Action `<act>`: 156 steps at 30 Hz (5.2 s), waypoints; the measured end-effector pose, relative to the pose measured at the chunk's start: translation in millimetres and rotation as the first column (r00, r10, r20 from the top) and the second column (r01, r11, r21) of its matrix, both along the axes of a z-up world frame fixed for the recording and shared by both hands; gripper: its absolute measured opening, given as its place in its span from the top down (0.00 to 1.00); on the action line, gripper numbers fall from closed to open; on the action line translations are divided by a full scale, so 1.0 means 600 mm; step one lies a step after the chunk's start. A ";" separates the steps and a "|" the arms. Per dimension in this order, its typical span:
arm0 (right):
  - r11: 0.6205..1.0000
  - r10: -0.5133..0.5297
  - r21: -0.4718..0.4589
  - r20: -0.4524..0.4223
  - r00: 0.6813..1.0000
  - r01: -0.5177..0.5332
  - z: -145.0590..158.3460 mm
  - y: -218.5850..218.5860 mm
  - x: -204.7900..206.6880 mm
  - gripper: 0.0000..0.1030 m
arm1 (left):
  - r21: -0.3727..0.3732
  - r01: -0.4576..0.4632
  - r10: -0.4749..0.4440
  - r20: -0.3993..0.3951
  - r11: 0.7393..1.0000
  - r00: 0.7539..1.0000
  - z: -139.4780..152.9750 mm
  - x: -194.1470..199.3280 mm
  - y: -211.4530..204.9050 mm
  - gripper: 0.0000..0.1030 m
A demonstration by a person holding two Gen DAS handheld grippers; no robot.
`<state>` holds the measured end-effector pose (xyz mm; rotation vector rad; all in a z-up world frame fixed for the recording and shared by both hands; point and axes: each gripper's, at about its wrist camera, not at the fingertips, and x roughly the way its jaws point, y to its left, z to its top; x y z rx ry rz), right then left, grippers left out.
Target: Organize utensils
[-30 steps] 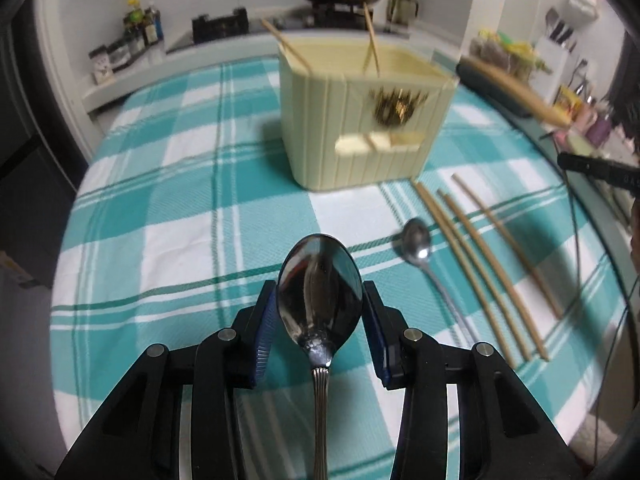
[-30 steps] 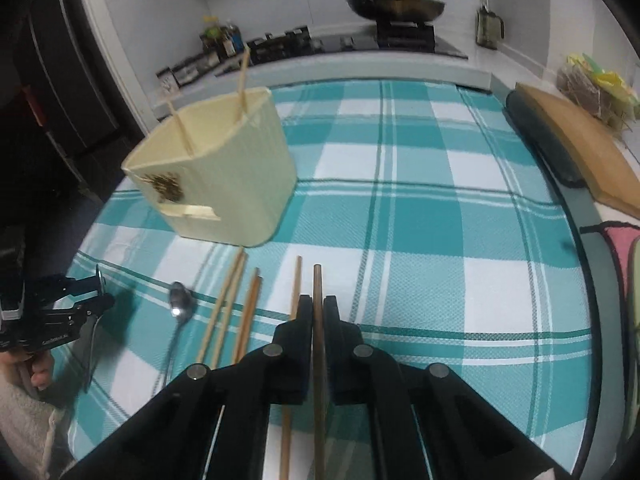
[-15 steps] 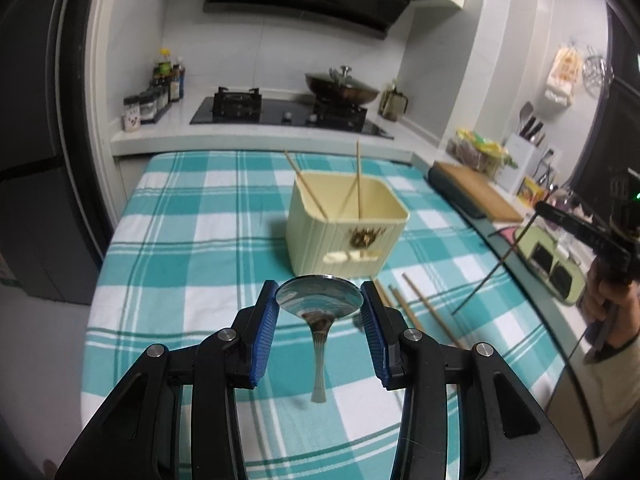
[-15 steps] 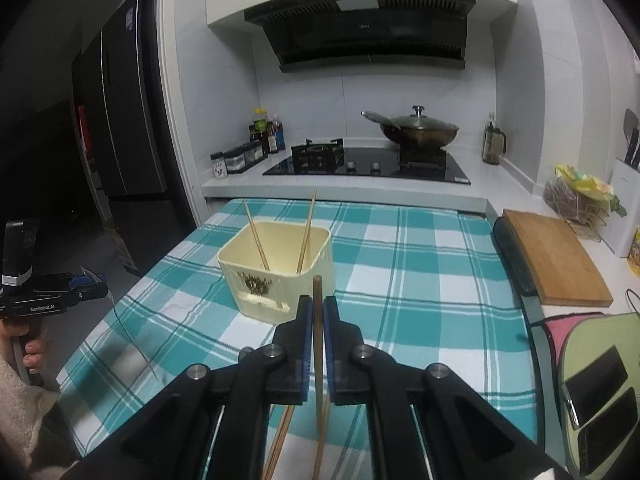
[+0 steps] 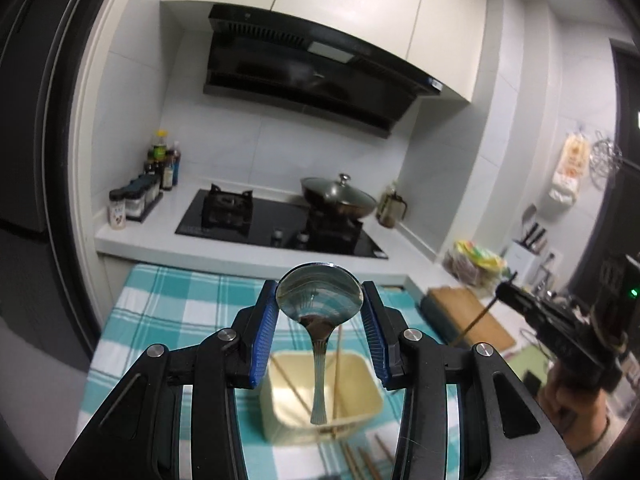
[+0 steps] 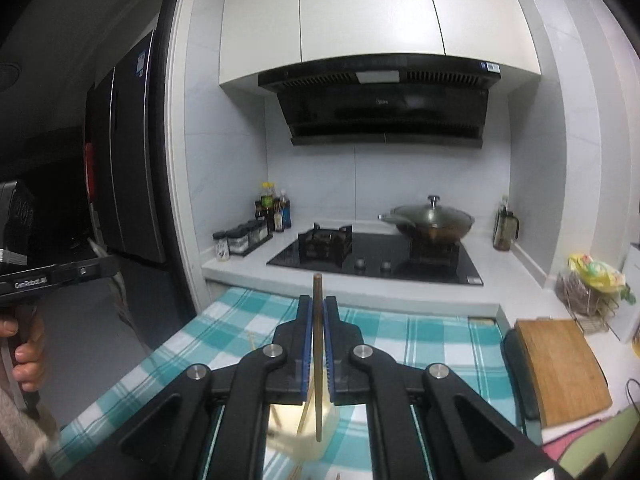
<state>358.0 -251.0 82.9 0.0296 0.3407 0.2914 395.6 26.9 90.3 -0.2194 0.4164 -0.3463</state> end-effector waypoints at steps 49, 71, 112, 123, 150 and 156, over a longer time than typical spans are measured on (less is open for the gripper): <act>0.949 -0.313 -0.217 -0.526 0.791 0.231 -0.505 -0.182 -0.190 0.48 | 0.371 -0.012 0.194 -0.457 0.928 0.868 -0.527 -0.119 0.013 0.00; 0.948 -0.314 -0.218 -0.524 0.792 0.231 -0.506 -0.181 -0.193 0.47 | 0.374 -0.020 0.201 -0.451 0.927 0.869 -0.526 -0.121 0.013 0.00; 0.948 -0.314 -0.219 -0.522 0.793 0.231 -0.507 -0.183 -0.193 0.47 | 0.374 -0.021 0.201 -0.451 0.927 0.870 -0.527 -0.122 0.011 0.00; 0.948 -0.313 -0.218 -0.522 0.794 0.231 -0.506 -0.183 -0.193 0.47 | 0.374 -0.021 0.201 -0.451 0.927 0.870 -0.527 -0.121 0.014 0.00; 0.949 -0.312 -0.216 -0.521 0.794 0.231 -0.506 -0.184 -0.194 0.47 | 0.376 -0.021 0.203 -0.450 0.926 0.870 -0.527 -0.122 0.011 0.00; 0.949 -0.312 -0.215 -0.521 0.795 0.231 -0.506 -0.184 -0.194 0.47 | 0.269 -0.068 0.197 -0.486 0.961 0.851 -0.505 -0.145 0.008 0.01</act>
